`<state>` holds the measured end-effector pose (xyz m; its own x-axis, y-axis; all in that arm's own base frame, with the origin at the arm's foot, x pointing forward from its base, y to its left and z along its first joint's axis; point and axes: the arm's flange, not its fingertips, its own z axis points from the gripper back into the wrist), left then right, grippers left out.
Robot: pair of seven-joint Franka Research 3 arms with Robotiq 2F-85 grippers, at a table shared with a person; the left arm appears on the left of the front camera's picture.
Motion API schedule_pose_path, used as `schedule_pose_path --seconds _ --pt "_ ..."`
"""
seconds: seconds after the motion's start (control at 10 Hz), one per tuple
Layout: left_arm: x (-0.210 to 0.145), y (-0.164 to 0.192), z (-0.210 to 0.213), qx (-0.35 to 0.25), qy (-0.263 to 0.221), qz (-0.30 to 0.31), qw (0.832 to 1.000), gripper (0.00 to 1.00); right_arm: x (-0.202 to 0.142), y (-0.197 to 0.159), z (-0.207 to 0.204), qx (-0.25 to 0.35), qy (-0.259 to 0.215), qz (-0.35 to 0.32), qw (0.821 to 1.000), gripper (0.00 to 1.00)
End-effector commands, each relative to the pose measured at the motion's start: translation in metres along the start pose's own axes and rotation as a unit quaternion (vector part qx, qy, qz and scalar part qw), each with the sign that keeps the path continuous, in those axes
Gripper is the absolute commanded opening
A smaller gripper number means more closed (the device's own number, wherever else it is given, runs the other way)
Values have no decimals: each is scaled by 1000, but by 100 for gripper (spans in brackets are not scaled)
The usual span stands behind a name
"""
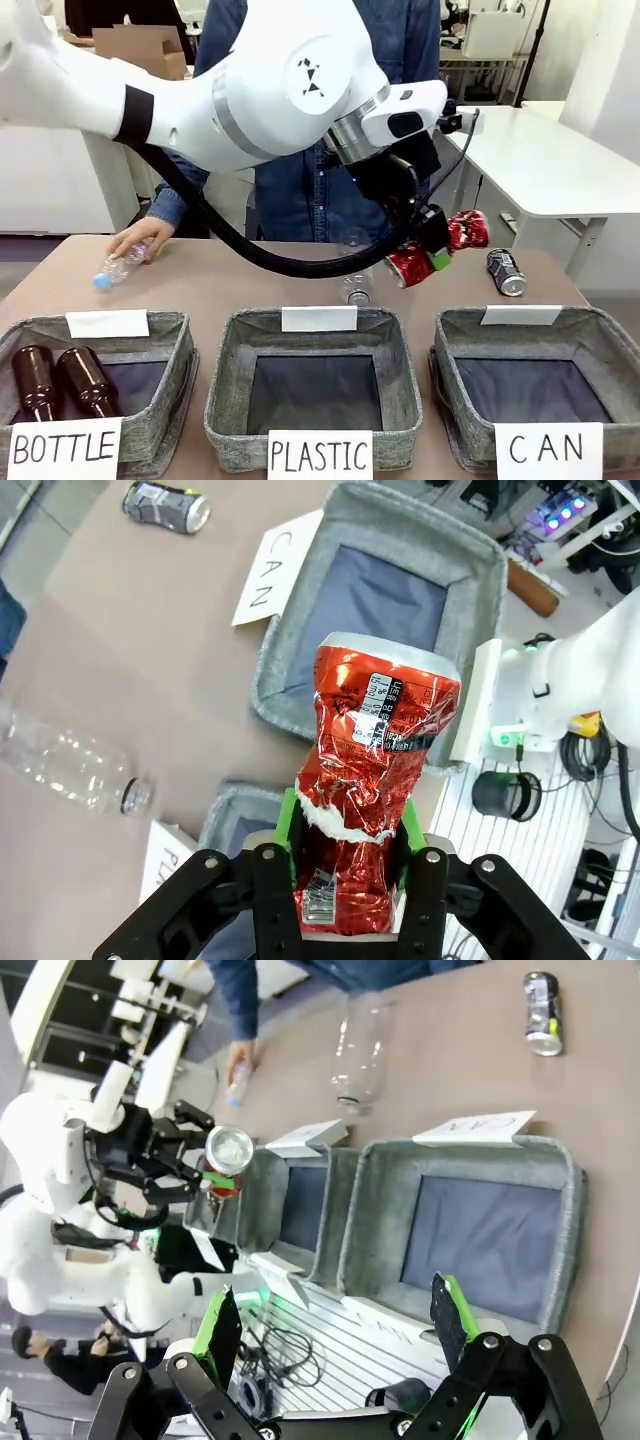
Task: Sort the can waste into the basket.
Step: Pick up the can waste from the table and place it in the right Fabric basket.
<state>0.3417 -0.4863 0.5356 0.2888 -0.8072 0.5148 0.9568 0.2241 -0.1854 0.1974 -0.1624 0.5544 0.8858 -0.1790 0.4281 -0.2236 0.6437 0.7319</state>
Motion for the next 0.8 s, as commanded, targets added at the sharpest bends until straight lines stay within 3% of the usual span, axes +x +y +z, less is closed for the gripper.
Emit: schedule_pose_path --seconds 0.0,0.2,0.3,0.5,0.7 --pt "42 -11 -37 -45 -27 -35 998 42 12 2 -13 15 2 -9 1000 100" --pt "76 -36 -82 -37 -13 -68 997 42 12 2 -13 15 2 -9 1000 100" --pt "82 -39 -95 -9 2 -73 997 42 12 2 -13 15 2 -9 1000 100" --pt "87 -38 -116 -14 27 -71 997 42 12 2 -13 15 2 -9 1000 100" --pt "90 -37 -119 -8 22 -71 997 42 12 2 -13 15 2 -9 1000 100"
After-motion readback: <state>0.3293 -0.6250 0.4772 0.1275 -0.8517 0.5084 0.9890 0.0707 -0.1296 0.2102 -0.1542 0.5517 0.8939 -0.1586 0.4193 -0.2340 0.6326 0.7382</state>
